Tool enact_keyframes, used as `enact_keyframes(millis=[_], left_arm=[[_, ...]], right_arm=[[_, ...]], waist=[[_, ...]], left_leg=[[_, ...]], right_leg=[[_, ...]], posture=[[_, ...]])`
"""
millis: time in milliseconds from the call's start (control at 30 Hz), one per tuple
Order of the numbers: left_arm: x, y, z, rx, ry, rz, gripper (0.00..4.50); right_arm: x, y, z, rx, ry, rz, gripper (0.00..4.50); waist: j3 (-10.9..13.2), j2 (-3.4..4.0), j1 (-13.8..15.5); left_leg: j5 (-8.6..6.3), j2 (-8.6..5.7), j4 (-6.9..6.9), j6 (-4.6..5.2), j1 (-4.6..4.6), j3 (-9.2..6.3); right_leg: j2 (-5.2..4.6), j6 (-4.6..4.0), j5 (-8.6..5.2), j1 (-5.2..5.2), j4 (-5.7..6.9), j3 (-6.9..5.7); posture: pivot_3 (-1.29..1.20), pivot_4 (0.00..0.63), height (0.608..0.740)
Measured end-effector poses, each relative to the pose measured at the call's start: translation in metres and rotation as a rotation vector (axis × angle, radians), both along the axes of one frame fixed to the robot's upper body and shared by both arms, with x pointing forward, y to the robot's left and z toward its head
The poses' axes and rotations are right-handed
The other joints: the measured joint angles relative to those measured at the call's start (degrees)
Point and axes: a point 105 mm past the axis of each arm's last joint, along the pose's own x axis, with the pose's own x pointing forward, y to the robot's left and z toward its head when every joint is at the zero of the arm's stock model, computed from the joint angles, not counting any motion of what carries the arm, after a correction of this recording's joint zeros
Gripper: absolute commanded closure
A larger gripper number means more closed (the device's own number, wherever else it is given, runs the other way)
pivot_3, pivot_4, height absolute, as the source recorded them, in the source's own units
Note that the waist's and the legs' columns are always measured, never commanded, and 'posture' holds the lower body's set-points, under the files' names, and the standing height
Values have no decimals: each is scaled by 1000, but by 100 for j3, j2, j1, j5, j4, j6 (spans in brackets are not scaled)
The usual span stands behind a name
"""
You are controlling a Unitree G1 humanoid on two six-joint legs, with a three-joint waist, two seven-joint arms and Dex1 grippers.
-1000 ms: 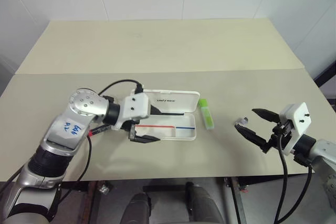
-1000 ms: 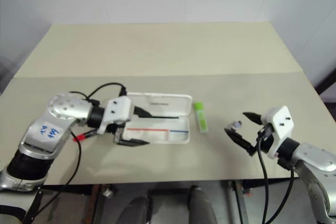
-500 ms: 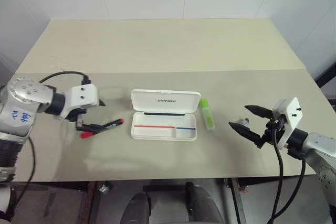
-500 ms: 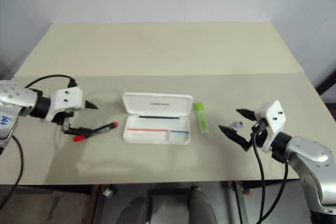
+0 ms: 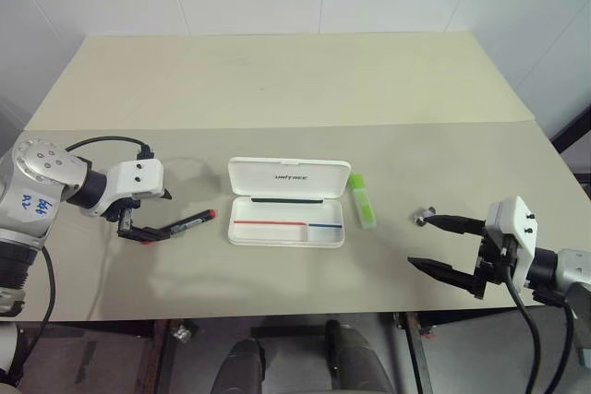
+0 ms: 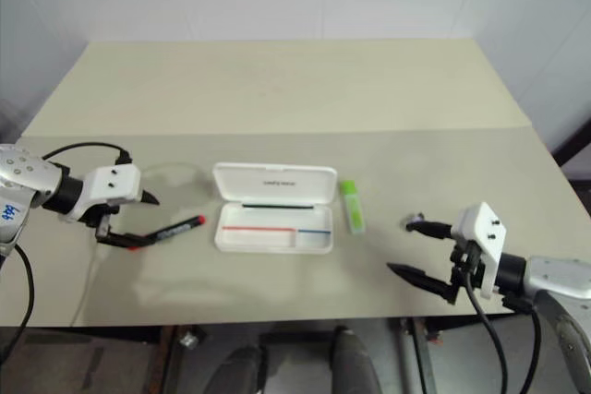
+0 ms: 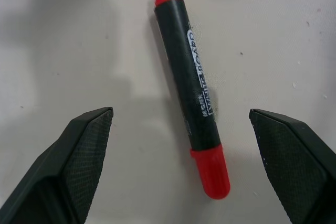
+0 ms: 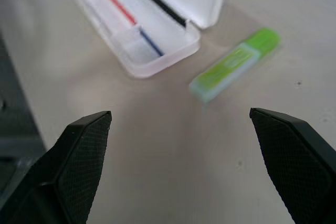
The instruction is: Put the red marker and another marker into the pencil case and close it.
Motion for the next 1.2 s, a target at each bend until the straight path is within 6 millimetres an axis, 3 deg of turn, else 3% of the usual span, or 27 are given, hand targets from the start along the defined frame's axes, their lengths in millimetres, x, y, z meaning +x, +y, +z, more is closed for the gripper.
enact_keyframes(millis=[167,400,733,833,1167,1200], left_arm=[[-3,1,1,-2,27,22,23],[-11,23,-11,111,84,90,23],[-6,19,-30,72,117,93,23],[-3,19,-31,58,116,103,648],[3,20,-31,39,114,132,3931],[3,20,-31,36,113,132,3970]], right_arm=[[5,-9,0,-19,-7,-17,0],[9,-10,2,-29,-33,-24,0],[13,-4,1,-19,-38,-17,0],[13,-5,1,-19,-39,-20,0],[13,-5,0,-19,-37,-25,0],[13,-5,0,-19,-37,-25,0]], waist=[[0,0,-2],[0,0,3],[0,0,15],[0,0,28],[-2,3,9],[-2,3,10]], left_leg=[[0,0,2,0,-1,0],[-1,4,0,-1,0,1],[-1,1,5,-1,0,1],[0,1,11,-1,3,1],[-1,2,12,-1,5,9],[-1,2,12,-1,5,9]], right_leg=[[0,0,0,0,1,0],[4,-1,-1,-1,3,-1],[1,3,1,-1,13,0],[0,-1,-1,0,24,0],[-1,1,-1,1,26,4],[-1,1,-1,1,26,3]], posture=[[0,150,740],[0,150,740],[0,150,740],[0,150,740],[0,150,740],[0,150,740]])
